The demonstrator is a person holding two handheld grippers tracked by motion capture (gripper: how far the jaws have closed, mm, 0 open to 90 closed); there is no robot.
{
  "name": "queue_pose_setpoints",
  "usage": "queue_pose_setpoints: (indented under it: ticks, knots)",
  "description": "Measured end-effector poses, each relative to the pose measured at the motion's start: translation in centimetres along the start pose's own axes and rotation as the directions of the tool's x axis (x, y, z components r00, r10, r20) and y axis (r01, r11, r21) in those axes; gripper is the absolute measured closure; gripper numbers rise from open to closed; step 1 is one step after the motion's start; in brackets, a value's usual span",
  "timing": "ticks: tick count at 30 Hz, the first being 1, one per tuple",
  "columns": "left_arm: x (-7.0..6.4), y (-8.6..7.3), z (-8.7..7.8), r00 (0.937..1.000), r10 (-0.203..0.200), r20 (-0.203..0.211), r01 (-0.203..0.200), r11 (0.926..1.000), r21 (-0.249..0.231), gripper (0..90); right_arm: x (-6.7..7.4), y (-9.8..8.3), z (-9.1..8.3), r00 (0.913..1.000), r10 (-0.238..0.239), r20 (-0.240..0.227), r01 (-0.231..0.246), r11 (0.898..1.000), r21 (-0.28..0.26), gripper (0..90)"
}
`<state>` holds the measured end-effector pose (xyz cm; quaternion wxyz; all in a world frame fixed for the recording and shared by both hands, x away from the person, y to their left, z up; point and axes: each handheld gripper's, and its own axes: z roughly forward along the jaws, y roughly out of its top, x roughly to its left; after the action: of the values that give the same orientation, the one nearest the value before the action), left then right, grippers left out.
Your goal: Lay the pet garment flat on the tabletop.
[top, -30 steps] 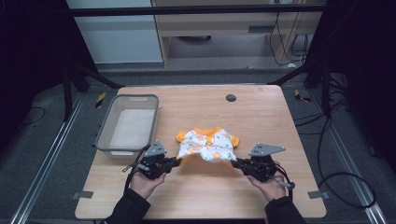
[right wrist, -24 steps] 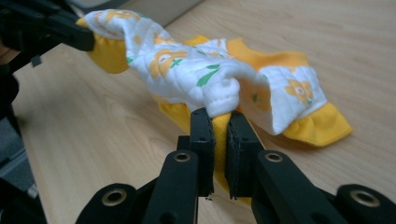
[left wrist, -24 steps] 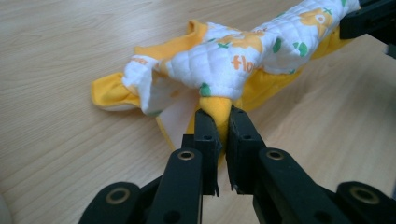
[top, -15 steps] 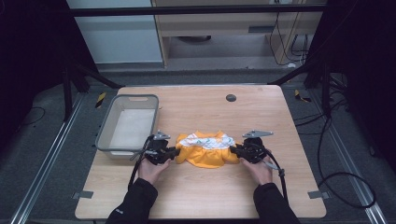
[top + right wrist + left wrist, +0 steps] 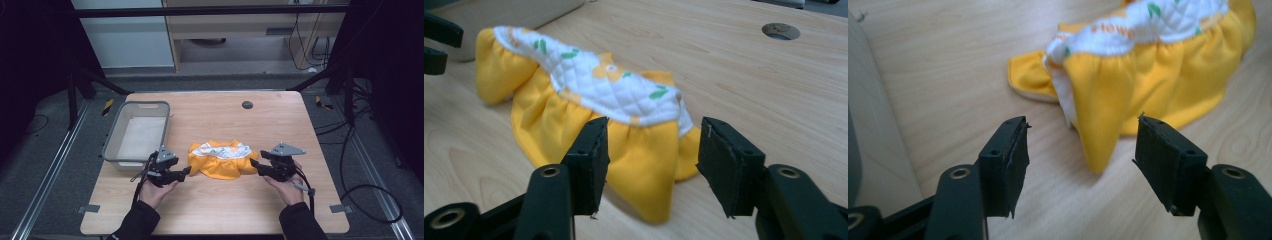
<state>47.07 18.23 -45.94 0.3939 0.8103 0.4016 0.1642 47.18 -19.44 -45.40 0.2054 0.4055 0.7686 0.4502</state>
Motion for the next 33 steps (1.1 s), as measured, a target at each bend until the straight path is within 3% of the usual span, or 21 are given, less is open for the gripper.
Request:
queue_pose_setpoints:
  ticks: [4, 9, 15, 19, 21, 23, 25, 30, 32, 33]
  knots:
    - [-0.1, -0.9, 0.2, 1.0, 0.004, -0.004, -0.004, 0.9996, 0.026, 40.0, 0.1, -1.7, -0.6, 0.9999, -0.012, -0.002, 0.012, 0.999, 0.033, 43.7]
    - [-0.1, -1.1, 1.5, 1.0, -0.009, 0.003, 0.009, 0.998, 0.062, 42.9, -0.1, -3.9, 0.4, 0.9999, -0.012, 0.0, 0.012, 0.993, 0.12, 44.5]
    - [-0.1, -1.1, 2.6, 0.9999, 0.009, -0.007, -0.008, 0.9979, 0.065, 47.6, -0.1, -3.9, 2.1, 0.9999, -0.004, -0.012, 0.005, 0.989, 0.147, 48.8]
    - [-0.1, -1.2, 3.4, 1.0, 0.009, 0.001, -0.009, 0.9958, 0.091, 52.3, 0.0, -3.9, 3.3, 0.9994, -0.033, -0.003, 0.033, 0.982, 0.185, 54.9]
    - [-0.4, -1.3, 3.7, 1.0, 0.007, -0.001, -0.007, 0.9936, 0.112, 60.4, 0.1, -3.8, 3.6, 0.9991, -0.042, 0.001, 0.042, 0.981, 0.19, 62.8]
    - [-0.5, -1.1, 3.9, 0.9997, -0.013, 0.019, 0.011, 0.9928, 0.119, 74.7, 0.2, -3.5, 3.5, 0.9991, -0.043, 0.008, 0.04, 0.979, 0.199, 72.0]
    - [-0.8, -0.9, 3.8, 0.9992, -0.016, 0.036, 0.011, 0.9938, 0.11, 85.3, 0.3, -3.3, 3.1, 0.999, -0.045, 0.004, 0.043, 0.982, 0.184, 80.7]
    - [-1.1, -0.1, 2.2, 0.9976, -0.015, 0.068, 0.01, 0.9974, 0.072, 87.4, 0.5, -2.3, 1.2, 0.9988, -0.029, -0.041, 0.033, 0.992, 0.119, 84.2]
    - [-1.3, 0.3, 0.7, 0.9943, -0.026, 0.103, 0.023, 0.9991, 0.035, 87.5, 0.6, -2.1, 0.1, 0.9978, -0.009, -0.066, 0.016, 0.994, 0.111, 84.3]
    - [-1.3, 0.4, 0.0, 0.9925, -0.024, 0.12, 0.022, 0.9995, 0.021, 87.5, 0.7, -1.9, -0.6, 0.9967, -0.026, -0.077, 0.033, 0.995, 0.094, 84.4]
